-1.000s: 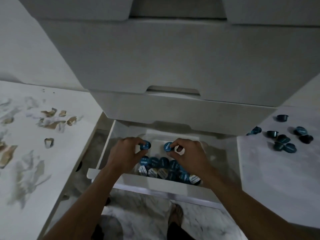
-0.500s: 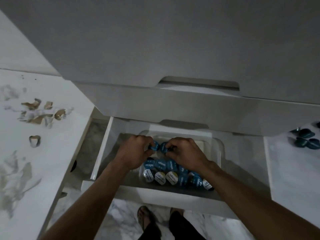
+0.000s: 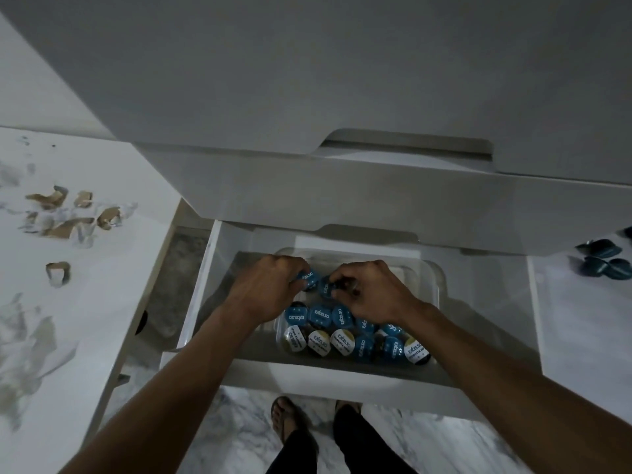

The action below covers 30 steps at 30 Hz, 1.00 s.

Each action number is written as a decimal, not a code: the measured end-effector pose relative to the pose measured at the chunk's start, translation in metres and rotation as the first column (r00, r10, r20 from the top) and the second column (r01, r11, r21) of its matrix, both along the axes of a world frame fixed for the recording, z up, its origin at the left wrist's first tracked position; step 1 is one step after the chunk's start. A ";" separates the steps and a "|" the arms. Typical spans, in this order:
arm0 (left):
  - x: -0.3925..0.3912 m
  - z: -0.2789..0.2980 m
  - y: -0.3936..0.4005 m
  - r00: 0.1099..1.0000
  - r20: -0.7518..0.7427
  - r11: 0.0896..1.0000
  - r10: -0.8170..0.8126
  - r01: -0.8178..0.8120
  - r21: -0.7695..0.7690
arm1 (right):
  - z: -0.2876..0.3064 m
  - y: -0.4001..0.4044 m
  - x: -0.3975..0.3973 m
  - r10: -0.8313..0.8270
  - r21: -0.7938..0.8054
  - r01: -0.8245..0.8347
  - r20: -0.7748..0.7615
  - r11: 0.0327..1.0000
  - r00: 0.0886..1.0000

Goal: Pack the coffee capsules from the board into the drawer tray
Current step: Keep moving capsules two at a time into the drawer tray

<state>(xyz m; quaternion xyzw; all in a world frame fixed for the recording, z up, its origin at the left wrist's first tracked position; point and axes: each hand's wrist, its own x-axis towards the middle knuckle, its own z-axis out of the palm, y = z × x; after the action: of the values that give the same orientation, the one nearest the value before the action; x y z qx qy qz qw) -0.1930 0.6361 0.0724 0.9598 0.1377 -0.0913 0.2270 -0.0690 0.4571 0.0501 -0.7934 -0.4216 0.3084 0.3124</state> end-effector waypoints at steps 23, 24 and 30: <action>-0.003 0.025 -0.006 0.994 -0.002 0.992 0.113 -0.112 0.058 | 0.010 -0.001 -0.004 -0.082 0.085 0.082 -0.010 0.993 0.997; -0.007 0.031 -0.008 0.986 0.035 0.986 0.163 -0.164 0.027 | 0.016 -0.005 -0.006 -0.131 0.104 0.135 -0.043 0.985 0.990; -0.029 0.074 -0.036 0.940 0.115 0.942 0.320 -0.303 -0.141 | 0.063 -0.034 -0.031 -0.312 0.198 0.340 -0.157 0.920 0.937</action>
<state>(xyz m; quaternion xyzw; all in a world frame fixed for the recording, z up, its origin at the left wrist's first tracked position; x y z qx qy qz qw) -0.2225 0.6001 0.1467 0.9142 0.2663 0.0036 0.3055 -0.0998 0.4229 0.1128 -0.7924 -0.2953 0.2509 0.4712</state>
